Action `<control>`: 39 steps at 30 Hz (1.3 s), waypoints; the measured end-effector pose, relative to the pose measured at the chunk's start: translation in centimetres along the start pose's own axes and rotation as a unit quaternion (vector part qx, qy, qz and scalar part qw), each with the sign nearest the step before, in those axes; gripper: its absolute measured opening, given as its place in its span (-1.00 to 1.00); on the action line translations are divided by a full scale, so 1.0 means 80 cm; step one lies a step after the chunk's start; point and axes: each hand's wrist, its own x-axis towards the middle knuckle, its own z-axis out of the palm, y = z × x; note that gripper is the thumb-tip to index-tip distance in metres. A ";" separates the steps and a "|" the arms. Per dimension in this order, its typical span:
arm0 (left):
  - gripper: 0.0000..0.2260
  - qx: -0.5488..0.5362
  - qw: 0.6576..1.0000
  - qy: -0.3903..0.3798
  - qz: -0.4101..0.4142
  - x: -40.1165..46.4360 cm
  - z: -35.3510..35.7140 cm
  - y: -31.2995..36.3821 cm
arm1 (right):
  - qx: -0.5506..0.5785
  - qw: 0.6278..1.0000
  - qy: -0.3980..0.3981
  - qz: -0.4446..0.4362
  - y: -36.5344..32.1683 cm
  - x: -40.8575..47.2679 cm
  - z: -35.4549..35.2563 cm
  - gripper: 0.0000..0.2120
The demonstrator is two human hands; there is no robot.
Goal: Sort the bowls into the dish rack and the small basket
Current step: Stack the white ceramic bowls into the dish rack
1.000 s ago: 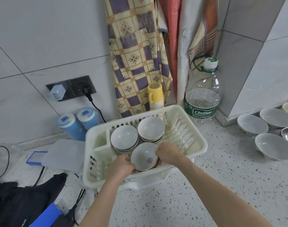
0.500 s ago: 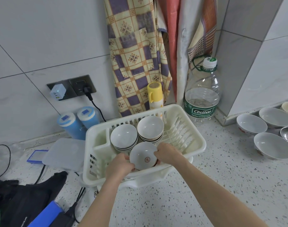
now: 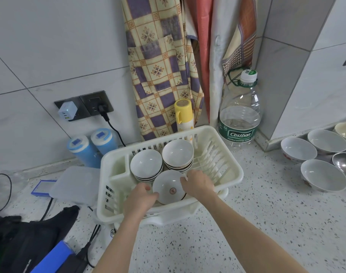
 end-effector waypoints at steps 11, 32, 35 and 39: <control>-0.92 -0.256 0.943 0.190 0.094 -0.034 -0.006 -0.004 | 0.425 0.893 0.024 -0.145 0.033 -0.035 -0.035 -0.79; -0.79 -0.294 0.927 -0.232 -0.031 -0.195 0.361 0.331 | 0.551 0.825 0.093 0.082 0.415 -0.082 -0.206 -0.84; -0.68 -0.288 0.914 -0.280 -0.059 -0.195 0.396 0.366 | 0.556 0.821 0.084 0.099 0.453 -0.078 -0.226 -0.84; -0.67 -0.335 0.898 -0.269 -0.096 -0.198 0.432 0.391 | 0.555 0.819 0.086 0.120 0.493 -0.073 -0.248 -0.82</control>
